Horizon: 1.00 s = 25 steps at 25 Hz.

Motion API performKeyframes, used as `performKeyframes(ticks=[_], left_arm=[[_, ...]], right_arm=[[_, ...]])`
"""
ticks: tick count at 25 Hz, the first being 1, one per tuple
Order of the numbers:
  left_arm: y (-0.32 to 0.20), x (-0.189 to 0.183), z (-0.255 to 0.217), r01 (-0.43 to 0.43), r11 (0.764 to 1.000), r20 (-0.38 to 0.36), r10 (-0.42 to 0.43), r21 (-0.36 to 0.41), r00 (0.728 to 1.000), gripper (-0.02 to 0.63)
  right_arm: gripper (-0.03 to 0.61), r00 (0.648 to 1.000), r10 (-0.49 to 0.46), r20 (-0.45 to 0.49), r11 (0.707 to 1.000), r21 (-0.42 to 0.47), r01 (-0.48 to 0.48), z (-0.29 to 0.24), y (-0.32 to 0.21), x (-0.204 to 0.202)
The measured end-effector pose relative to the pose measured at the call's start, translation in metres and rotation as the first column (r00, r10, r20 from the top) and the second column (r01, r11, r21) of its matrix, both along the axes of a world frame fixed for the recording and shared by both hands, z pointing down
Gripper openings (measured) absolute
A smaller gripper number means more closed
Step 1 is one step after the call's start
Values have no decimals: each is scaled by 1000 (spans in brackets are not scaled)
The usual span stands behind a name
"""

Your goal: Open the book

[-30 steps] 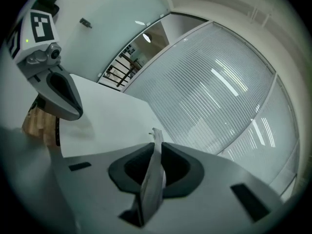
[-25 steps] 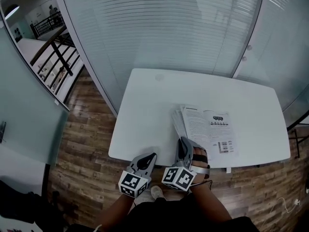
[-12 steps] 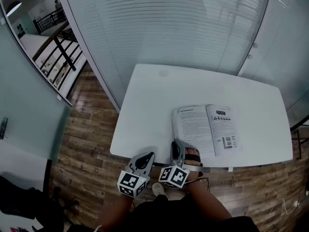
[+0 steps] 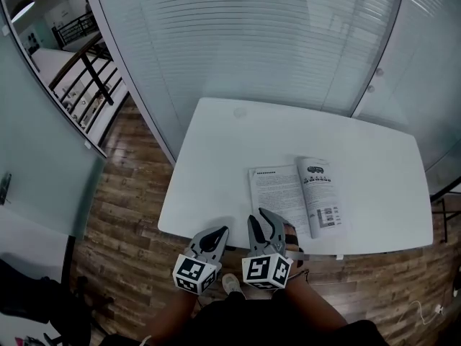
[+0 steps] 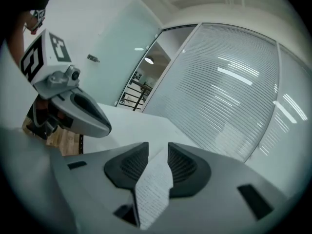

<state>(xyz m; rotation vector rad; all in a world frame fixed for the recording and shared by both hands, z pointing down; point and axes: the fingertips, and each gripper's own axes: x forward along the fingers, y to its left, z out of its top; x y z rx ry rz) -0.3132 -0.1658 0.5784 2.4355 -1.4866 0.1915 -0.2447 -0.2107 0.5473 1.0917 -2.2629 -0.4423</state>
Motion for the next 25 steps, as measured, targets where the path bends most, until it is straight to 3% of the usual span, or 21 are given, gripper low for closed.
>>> performKeyframes(ticks=[7, 11, 18, 20, 25], left_arm=[[-19, 37, -18, -25, 999, -5, 26, 35, 1000, 17], [-32, 62, -29, -42, 997, -3, 42, 61, 999, 17], [-49, 95, -43, -47, 995, 29, 44, 91, 999, 17], [-52, 100, -44, -51, 994, 37, 48, 96, 998, 16], [-57, 114, -47, -68, 992, 50, 63, 105, 997, 17]], right_arm=[[65, 973, 118, 199, 993, -38, -113, -39, -22, 68], [8, 948, 173, 266, 985, -65, -162, -46, -32, 110], [5, 885, 225, 407, 974, -121, -192, -50, -46, 173], [5, 871, 252, 422, 967, -149, -208, -46, -49, 188], [3, 875, 279, 396, 958, -180, -224, -38, -47, 211]])
